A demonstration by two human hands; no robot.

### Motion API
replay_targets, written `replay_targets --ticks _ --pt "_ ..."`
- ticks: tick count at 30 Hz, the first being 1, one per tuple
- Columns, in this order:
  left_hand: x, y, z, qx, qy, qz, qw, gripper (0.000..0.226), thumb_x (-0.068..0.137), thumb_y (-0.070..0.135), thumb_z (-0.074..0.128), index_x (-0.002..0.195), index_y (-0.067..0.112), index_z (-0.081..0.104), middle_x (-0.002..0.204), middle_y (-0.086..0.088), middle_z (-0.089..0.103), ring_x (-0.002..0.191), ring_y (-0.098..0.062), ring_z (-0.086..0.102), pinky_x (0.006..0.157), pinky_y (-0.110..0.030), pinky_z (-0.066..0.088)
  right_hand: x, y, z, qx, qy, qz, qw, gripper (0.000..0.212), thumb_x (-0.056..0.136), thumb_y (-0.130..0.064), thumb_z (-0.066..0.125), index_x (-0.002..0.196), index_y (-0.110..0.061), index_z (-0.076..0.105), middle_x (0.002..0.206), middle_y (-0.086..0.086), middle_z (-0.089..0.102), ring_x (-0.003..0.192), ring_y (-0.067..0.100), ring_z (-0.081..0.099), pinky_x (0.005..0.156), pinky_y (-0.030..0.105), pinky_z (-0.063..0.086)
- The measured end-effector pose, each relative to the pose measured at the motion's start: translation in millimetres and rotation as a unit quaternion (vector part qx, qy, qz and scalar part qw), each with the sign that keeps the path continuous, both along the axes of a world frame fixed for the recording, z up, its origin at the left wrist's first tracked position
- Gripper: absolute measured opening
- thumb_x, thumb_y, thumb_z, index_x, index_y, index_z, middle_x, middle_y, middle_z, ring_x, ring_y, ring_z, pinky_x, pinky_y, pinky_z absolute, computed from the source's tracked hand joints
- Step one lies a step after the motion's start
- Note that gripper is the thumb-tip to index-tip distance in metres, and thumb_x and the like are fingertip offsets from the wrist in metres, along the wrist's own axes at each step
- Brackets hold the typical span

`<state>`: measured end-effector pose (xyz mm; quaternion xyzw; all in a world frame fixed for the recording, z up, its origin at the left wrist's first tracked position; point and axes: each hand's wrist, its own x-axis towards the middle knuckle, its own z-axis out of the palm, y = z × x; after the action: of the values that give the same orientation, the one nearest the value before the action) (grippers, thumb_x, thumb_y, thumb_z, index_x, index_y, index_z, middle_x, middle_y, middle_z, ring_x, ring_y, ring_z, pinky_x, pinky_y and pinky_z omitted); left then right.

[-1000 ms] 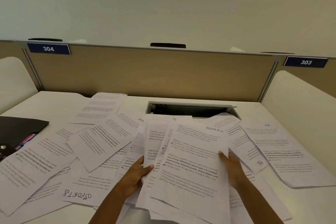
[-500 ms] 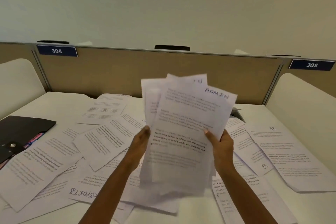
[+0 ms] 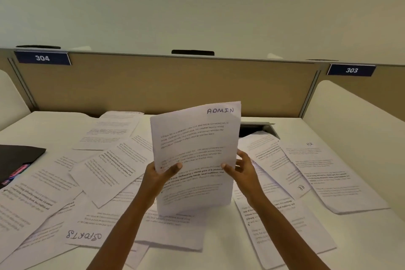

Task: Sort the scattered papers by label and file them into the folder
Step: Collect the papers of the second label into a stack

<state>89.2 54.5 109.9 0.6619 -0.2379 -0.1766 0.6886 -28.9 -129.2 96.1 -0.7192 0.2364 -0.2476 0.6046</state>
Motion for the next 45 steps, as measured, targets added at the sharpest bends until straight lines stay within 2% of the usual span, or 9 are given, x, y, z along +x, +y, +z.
replay_targets --ticks 4,7,11,17,27,32,37,41,45 --pt "-1.7 3.4 -34.8 0.048 0.019 0.009 0.999 0.081 0.027 0.069 0.078 0.093 0.027 0.061 0.087 0.008 0.070 0.083 -0.013 0.067 0.058 -0.021 0.056 -8.6 -13.5 -24.0 -0.027 0.034 0.004 0.999 0.011 0.090 -0.019 0.055 0.099 -0.013 0.058 0.090 -0.003 0.066 0.075 0.008 0.060 0.061 0.013 0.048" --pt "-1.2 0.4 -51.3 0.064 0.025 0.012 0.998 0.038 0.071 0.025 0.076 0.104 0.020 0.057 0.097 -0.004 0.065 0.097 -0.030 0.062 0.071 -0.032 0.057 -14.4 -23.4 -38.1 -0.089 0.093 0.010 0.992 0.009 0.091 -0.020 0.055 0.091 -0.015 0.063 0.090 -0.006 0.067 0.079 0.006 0.060 0.070 0.015 0.045" --pt "-2.8 -7.0 -51.8 0.053 0.028 0.040 0.997 0.020 0.083 0.004 0.060 0.099 0.016 0.058 0.087 0.003 0.063 0.081 -0.019 0.061 0.054 -0.016 0.055 -30.8 -46.6 -60.9 -0.234 0.229 -0.030 0.944 0.041 0.091 -0.038 0.049 0.122 -0.011 0.053 0.128 0.006 0.053 0.119 0.018 0.049 0.096 0.022 0.038" --pt "3.1 -10.9 -59.5 0.031 0.092 0.072 0.993 0.011 0.085 0.007 0.059 0.096 0.009 0.058 0.090 -0.010 0.065 0.084 -0.034 0.062 0.066 -0.040 0.057 -68.0 -82.7 -84.1 -0.282 0.473 -0.053 0.833 0.087 0.082 -0.066 0.041 0.147 -0.023 0.001 0.155 0.012 -0.012 0.142 0.033 -0.011 0.112 0.056 0.002" --pt "-10.6 -19.4 -65.8 0.009 0.163 0.091 0.983 0.013 0.084 0.007 0.061 0.085 0.018 0.054 0.087 -0.004 0.062 0.075 -0.022 0.061 0.057 -0.033 0.056 -75.4 -61.3 -102.0 -0.283 0.482 -0.041 0.828 0.087 0.082 -0.073 0.021 0.146 -0.024 -0.010 0.153 0.009 -0.022 0.140 0.030 -0.021 0.112 0.054 -0.012" --pt "-18.8 -16.5 -64.5 0.007 0.165 0.079 0.983 0.015 0.084 0.004 0.059 0.082 0.018 0.054 0.082 -0.003 0.062 0.071 -0.023 0.060 0.043 -0.021 0.053 -69.1 -43.7 -101.1 -0.295 0.479 -0.034 0.826 0.141 0.021 -0.088 -0.032 0.146 -0.026 -0.009 0.153 0.010 -0.021 0.140 0.031 -0.021 0.110 0.054 -0.012" --pt "-19.8 -7.6 -68.8 -0.001 0.182 0.098 0.978 0.012 0.083 0.005 0.060 0.088 0.015 0.056 0.084 -0.005 0.063 0.071 -0.022 0.061 0.043 -0.019 0.053 -66.5 -34.0 -103.9 -0.308 0.478 -0.029 0.822 0.144 0.017 -0.083 -0.039 0.146 -0.024 -0.012 0.153 0.010 -0.021 0.140 0.032 -0.021 0.110 0.055 -0.013" --pt "-18.6 2.7 -72.4 0.001 0.195 0.090 0.977 0.012 0.082 0.006 0.061 0.089 0.015 0.059 0.085 -0.005 0.066 0.057 -0.011 0.068 0.046 -0.023 0.055 -60.6 -22.9 -109.8 -0.322 0.475 -0.009 0.819 0.139 0.023 -0.085 -0.036 0.145 -0.023 -0.013 0.153 0.009 -0.022 0.140 0.031 -0.022 0.103 0.052 -0.025" --pt "-14.8 17.3 -69.3 0.016 0.184 0.059 0.981 0.010 0.083 0.006 0.061 0.090 0.013 0.061 0.082 -0.003 0.070 0.060 -0.014 0.070 0.049 -0.026 0.056 -49.7 -10.3 -102.1 -0.312 0.502 0.022 0.806 0.072 0.091 -0.058 0.017 0.146 -0.022 -0.012 0.154 0.011 -0.017 0.141 0.032 -0.016 0.110 0.053 -0.012"
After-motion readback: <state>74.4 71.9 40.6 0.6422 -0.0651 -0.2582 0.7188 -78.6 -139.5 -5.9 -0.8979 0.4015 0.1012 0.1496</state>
